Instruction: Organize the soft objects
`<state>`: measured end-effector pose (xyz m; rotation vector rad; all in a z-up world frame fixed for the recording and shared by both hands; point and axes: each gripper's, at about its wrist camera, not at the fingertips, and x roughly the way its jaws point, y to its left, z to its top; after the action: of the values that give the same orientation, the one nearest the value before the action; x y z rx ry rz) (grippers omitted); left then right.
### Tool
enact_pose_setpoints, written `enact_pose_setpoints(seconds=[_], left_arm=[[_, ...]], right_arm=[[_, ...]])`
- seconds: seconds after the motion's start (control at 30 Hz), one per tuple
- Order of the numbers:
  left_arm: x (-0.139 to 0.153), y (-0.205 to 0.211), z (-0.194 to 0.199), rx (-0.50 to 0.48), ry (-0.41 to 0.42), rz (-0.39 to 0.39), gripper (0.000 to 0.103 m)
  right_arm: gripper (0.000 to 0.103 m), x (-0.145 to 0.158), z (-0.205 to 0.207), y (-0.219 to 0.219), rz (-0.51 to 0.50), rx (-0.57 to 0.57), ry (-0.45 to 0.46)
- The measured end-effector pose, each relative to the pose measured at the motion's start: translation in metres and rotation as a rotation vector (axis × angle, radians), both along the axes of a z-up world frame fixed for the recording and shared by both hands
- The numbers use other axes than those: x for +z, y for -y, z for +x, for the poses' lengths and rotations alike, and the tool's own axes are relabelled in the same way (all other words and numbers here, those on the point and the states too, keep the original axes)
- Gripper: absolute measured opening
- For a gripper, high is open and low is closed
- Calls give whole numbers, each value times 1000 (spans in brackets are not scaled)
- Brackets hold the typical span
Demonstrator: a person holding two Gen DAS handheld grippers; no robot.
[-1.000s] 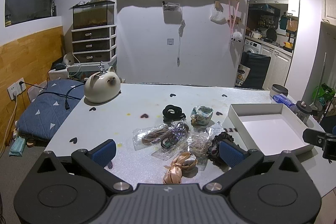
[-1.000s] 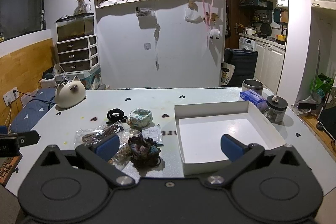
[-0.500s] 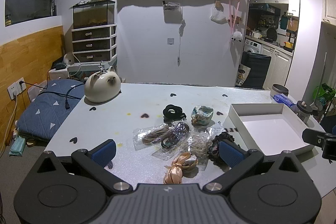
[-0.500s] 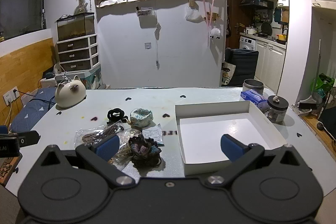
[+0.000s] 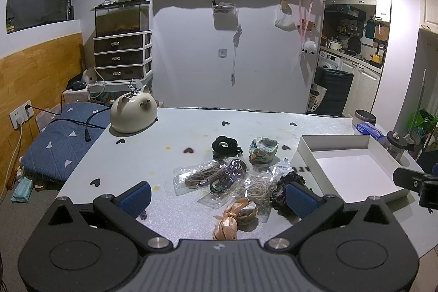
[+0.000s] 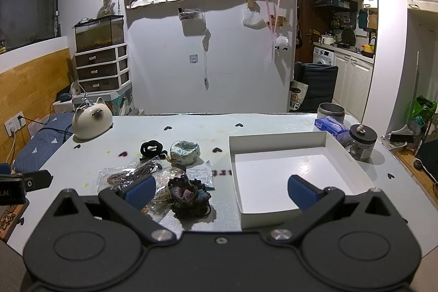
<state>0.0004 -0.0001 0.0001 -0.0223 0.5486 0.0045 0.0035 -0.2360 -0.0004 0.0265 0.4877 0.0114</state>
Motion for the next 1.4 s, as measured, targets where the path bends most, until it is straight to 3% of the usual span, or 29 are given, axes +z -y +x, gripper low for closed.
enact_pose_setpoints(seconds=[1.0, 1.4], left_arm=[[-1, 0, 2, -4, -9, -4, 103], [-34, 1, 20, -19, -71, 11, 103]], right_arm=[[103, 1, 0, 2, 0, 1, -2], [103, -14, 29, -2, -11, 50, -37]])
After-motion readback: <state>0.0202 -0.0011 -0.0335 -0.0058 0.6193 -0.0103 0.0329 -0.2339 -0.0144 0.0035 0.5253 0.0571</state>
